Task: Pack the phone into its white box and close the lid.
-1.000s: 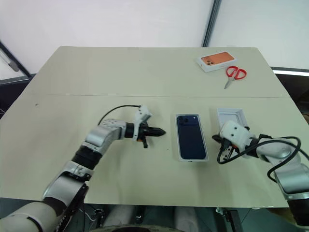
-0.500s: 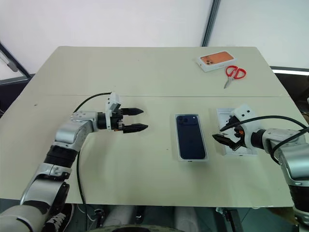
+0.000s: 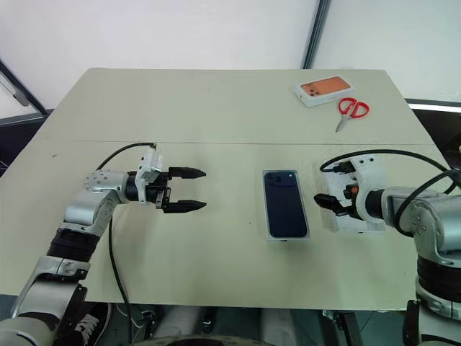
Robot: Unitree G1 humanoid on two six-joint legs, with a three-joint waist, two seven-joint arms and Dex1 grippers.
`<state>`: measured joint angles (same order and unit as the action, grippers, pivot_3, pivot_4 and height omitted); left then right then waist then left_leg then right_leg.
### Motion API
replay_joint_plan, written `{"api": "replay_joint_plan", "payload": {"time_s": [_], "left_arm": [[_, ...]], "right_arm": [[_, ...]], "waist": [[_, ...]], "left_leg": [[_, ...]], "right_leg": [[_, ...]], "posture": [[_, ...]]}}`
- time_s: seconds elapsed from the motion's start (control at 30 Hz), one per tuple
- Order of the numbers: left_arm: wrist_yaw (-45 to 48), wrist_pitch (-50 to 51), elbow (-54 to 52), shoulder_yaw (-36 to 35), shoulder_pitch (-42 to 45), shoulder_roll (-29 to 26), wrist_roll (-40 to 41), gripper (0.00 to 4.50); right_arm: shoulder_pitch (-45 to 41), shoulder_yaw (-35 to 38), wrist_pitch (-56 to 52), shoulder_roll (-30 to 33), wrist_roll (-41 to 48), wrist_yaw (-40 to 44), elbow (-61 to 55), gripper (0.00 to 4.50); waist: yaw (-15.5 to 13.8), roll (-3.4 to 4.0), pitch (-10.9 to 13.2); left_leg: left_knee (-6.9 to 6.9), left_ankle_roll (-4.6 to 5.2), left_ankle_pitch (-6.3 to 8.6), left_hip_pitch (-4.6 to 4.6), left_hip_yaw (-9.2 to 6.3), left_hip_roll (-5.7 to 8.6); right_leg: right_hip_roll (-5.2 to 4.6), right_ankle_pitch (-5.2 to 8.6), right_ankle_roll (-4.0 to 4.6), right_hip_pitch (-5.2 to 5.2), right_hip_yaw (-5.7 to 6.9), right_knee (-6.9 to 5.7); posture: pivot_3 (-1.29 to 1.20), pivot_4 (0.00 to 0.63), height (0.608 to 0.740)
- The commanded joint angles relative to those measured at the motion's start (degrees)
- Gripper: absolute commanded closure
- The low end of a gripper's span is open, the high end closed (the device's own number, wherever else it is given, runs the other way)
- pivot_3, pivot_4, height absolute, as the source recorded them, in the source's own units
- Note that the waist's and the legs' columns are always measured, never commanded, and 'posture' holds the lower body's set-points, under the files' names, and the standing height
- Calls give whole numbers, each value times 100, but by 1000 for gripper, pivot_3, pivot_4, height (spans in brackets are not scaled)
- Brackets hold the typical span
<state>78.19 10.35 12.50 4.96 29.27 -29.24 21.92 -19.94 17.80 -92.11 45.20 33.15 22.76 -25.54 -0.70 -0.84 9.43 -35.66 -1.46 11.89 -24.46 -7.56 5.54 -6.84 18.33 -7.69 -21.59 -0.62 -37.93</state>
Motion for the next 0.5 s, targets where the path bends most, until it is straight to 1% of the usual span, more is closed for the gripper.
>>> {"api": "replay_joint_plan", "payload": {"time_s": [0.03,0.17,0.27,0.43,0.5], "left_arm": [[-146,-170,-295,9,-84,94,-4,54],[-321,-143,-532,59,-262,153,-10,54],[-411,-115,-639,63,-345,145,2,54],[-533,-87,-712,42,-402,140,19,54],[-579,-87,-721,51,-402,151,19,0]], "right_arm": [[-29,138,-39,-167,388,-711,-156,0],[163,148,-39,-391,721,-1450,-202,0],[145,167,-39,-505,955,-1895,-150,0],[93,96,-39,-501,1073,-2324,-64,0],[71,92,-39,-522,1139,-2413,-33,541]], "waist": [[15,0,0],[26,0,0],[53,1,0],[59,2,0],[66,2,0]], "left_leg": [[0,0,0,0,1,0],[7,1,0,0,2,-2],[8,0,-1,0,3,-3],[9,0,-2,1,4,-2],[8,0,-2,1,5,-2]], "right_leg": [[0,0,0,0,0,0],[3,0,0,-5,-1,-1],[4,0,0,-9,-2,-5],[6,0,0,-8,-1,-5],[6,0,-1,-8,-1,-5]], "posture": [[0,150,740],[0,150,740],[0,150,740],[0,150,740],[0,150,740]]}}
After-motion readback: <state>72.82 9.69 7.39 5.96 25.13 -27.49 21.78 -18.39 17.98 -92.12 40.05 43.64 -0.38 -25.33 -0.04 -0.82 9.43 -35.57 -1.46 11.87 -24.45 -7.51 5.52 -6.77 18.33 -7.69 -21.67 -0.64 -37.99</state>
